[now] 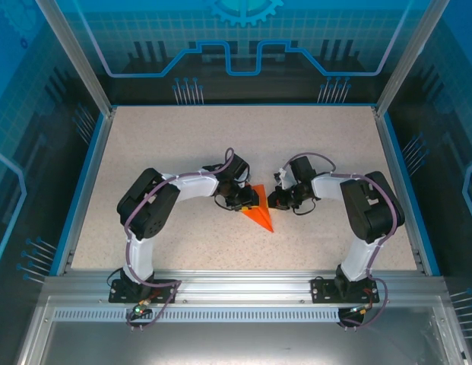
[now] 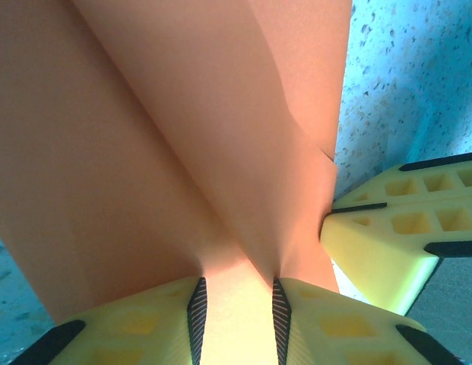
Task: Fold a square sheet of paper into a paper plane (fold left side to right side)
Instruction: Fourth fold the wing at the center of the table.
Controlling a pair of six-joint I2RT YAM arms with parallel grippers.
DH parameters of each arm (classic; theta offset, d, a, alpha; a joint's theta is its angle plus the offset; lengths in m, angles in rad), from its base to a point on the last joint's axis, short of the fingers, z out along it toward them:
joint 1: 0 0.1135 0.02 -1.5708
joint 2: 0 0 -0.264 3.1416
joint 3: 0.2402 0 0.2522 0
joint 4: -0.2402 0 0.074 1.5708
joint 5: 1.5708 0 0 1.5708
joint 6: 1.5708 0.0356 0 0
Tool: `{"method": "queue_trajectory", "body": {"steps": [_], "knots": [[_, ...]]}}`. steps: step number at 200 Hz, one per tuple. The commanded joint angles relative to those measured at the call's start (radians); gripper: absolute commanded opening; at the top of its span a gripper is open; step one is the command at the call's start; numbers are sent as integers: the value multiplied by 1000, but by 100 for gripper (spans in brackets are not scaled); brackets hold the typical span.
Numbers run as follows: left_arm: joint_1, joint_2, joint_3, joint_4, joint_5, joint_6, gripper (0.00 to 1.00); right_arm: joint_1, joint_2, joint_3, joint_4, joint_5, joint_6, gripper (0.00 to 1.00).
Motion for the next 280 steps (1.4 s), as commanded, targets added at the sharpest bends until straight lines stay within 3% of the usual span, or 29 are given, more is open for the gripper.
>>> {"method": "queue_trajectory", "body": {"steps": [1, 63, 135, 280], "knots": [[-5, -45, 20, -28, 19, 20, 34, -2, 44, 7, -71, 55, -15, 0], [-1, -111, 96, -82, 43, 48, 38, 2, 55, 37, -88, 74, -17, 0], [-2, 49, 202, -74, 72, 43, 33, 5, 56, 37, -88, 79, -20, 0], [7, 148, 146, -69, 8, 28, 32, 8, 49, 46, -96, 79, -30, 0]]}}
